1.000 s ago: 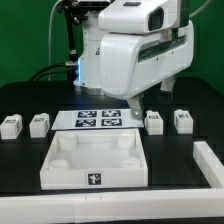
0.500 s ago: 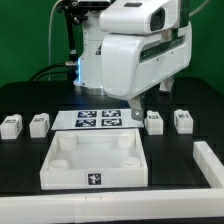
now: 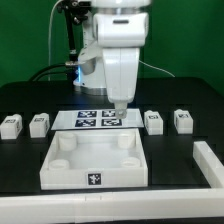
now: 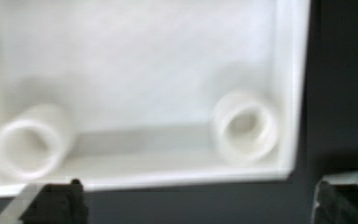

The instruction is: Assemble one leg

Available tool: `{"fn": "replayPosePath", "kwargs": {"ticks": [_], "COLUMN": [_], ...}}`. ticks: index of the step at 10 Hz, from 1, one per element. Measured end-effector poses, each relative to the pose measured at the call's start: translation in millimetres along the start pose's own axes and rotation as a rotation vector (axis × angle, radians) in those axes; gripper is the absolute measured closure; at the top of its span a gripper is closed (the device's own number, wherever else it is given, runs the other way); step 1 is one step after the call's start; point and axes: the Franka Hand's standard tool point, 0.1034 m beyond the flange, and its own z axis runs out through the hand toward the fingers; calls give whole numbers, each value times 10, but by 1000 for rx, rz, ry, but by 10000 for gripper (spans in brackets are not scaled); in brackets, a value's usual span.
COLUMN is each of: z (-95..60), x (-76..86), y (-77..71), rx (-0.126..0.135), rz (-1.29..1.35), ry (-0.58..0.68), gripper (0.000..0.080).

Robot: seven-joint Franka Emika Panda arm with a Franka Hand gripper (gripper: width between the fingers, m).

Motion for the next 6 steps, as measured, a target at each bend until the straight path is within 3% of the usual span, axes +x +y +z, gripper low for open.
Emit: {"fn": "replayPosePath", "kwargs": {"ticks": [1, 2, 4, 6], "z": [152, 314, 525, 703], "x": [-50, -95, -220, -332], "y": [-126, -241, -276, -221], "rx": [-10, 0, 22, 43], "rz": [-22, -9, 11, 37], "ry": [8, 16, 28, 39], "gripper": [150, 150, 150, 150]}}
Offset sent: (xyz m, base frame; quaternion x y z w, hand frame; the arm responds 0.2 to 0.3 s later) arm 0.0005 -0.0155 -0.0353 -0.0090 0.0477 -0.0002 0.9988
